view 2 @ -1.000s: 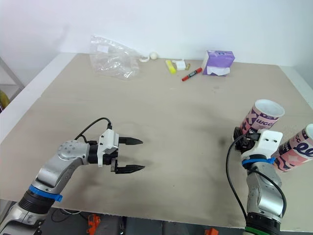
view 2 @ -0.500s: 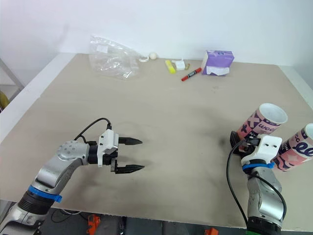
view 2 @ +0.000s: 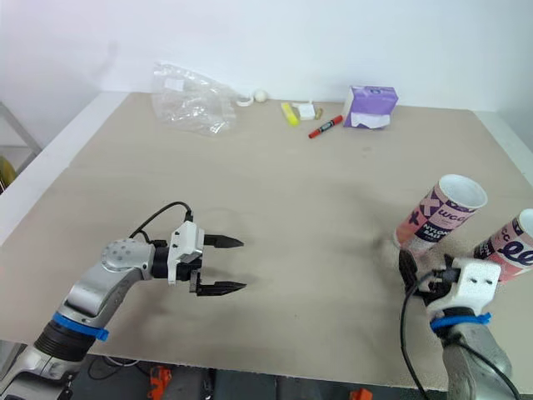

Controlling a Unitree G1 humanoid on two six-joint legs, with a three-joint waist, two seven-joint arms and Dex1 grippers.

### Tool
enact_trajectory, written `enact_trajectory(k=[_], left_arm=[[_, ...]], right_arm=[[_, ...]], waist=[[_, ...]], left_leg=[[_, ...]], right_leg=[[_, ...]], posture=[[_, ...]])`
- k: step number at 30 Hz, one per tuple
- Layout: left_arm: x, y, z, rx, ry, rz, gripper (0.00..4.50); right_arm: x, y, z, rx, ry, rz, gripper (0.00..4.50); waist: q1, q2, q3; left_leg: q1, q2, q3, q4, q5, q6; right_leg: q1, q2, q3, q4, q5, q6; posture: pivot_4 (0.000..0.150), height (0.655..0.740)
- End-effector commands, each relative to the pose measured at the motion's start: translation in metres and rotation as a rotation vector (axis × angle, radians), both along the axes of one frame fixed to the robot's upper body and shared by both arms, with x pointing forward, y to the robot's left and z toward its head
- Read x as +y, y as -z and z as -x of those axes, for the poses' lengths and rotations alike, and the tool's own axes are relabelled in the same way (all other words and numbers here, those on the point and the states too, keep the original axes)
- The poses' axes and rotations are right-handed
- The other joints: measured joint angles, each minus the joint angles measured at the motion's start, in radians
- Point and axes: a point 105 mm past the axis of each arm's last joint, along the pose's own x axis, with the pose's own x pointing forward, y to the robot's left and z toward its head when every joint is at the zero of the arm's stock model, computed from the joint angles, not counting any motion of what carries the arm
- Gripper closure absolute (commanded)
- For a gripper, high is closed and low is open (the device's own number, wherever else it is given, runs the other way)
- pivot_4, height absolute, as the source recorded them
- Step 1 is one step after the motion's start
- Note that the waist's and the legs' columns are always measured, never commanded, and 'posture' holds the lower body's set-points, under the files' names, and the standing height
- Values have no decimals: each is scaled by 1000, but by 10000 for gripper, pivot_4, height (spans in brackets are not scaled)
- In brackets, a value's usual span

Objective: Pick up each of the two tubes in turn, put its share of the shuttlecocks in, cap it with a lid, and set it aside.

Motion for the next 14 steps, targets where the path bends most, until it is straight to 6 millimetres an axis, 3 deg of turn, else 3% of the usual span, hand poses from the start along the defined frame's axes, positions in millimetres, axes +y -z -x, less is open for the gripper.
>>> enact_trajectory(k=[1,6,10,14], left_arm=[[0,-7,-4,-37,-16,17,0],[7,-8,-10,-33,-91,31,0],[16,-5,-14,-36,-150,7,0],[30,-2,-17,-76,-194,-39,0]], right_arm=[[27,-19,12,-41,-214,79,182],[84,-22,15,-5,-676,197,182],[101,-29,0,-33,-857,257,182],[96,-35,-21,-51,-912,274,182]], waist=[[-1,0,0],[-8,-1,0],[-8,-3,1],[-5,-5,2]], left_leg=[[0,0,0,0,0,0],[3,0,2,0,0,0],[5,0,2,1,0,0],[4,0,2,1,0,0]], right_leg=[[0,0,0,0,0,0],[1,-1,0,0,2,-2],[2,-1,0,0,2,-2],[2,-1,0,0,2,-2]], posture=[[1500,7400],[1500,7400],[1500,7400],[1500,7400]])
